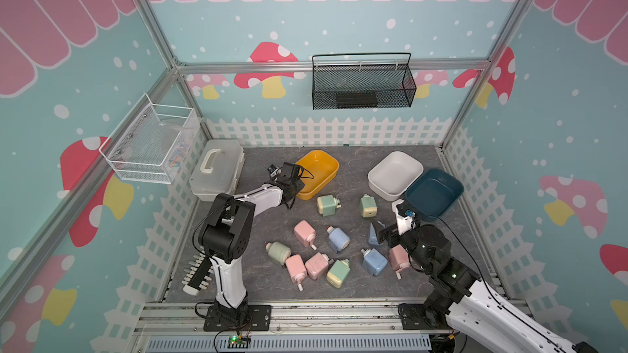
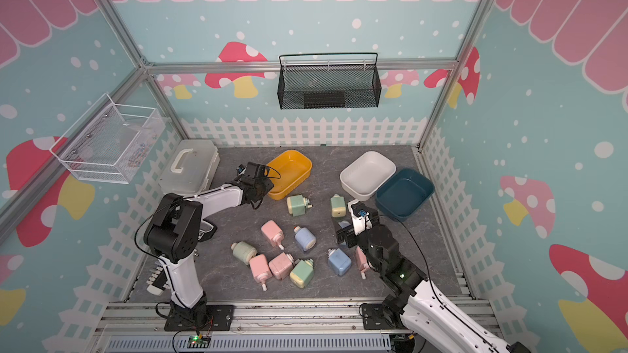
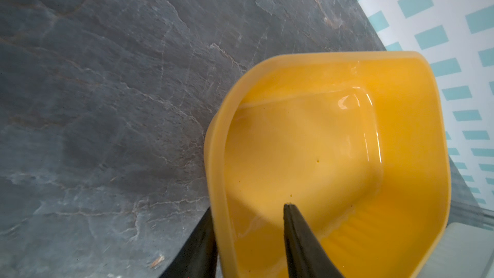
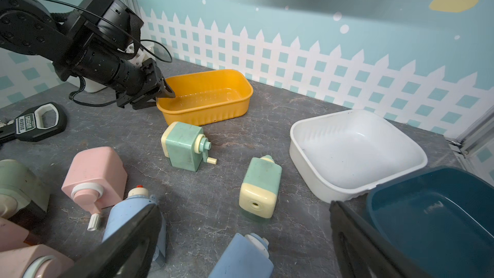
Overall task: Place the pencil sharpeners by color into the storage box
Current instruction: Move the storage box to the center of the board.
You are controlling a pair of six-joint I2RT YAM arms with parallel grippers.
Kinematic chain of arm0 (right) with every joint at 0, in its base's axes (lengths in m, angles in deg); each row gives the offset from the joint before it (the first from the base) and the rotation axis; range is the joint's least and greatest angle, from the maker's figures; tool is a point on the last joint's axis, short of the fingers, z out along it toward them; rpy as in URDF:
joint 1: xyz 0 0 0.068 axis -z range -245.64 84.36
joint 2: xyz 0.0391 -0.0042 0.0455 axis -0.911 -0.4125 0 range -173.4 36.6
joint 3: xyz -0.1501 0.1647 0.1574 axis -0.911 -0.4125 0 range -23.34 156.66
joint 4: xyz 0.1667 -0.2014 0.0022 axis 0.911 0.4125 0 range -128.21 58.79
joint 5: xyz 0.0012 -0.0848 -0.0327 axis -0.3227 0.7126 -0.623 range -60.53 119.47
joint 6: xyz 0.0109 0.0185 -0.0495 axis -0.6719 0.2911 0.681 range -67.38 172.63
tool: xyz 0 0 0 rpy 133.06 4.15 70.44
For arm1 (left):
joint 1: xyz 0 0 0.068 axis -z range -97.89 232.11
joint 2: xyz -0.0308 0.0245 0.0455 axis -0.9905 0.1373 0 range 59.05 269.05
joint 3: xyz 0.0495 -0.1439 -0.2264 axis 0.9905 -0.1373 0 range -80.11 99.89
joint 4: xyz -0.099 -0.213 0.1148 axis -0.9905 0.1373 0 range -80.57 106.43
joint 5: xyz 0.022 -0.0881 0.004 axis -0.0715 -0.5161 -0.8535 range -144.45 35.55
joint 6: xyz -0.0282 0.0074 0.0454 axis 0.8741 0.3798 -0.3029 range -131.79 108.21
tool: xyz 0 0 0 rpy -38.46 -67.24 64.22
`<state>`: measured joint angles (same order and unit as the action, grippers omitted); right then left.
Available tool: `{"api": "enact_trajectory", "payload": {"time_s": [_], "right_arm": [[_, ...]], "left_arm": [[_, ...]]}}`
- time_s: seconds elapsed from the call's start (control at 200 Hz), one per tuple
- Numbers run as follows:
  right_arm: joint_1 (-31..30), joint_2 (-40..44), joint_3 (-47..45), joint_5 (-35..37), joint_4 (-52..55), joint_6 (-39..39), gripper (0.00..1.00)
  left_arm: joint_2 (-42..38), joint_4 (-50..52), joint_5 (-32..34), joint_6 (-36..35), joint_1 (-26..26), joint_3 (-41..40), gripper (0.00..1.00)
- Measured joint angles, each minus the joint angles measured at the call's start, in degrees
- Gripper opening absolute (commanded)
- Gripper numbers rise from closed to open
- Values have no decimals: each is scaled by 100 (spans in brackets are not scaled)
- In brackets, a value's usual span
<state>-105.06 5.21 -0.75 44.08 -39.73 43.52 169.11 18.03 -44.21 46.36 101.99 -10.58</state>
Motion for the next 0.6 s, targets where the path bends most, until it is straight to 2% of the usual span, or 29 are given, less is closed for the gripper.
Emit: {"api": "enact_trajectory", "payload": {"time_s": [0.18,0.275,0.375,0.6], "right_arm": [[0,507,-37,122,289,114,99],[0,623,-46,153,439,179,99],[0,684,-46,153,575,245,99],[0,638,-46,129,680,358,98]], "left_arm": [[0,131,122,-28,9,22,22],[0,225,210,-55,9,59,14],[0,352,299,-149,2,179,0],[0,452,363,-544,-28,389,0]]}}
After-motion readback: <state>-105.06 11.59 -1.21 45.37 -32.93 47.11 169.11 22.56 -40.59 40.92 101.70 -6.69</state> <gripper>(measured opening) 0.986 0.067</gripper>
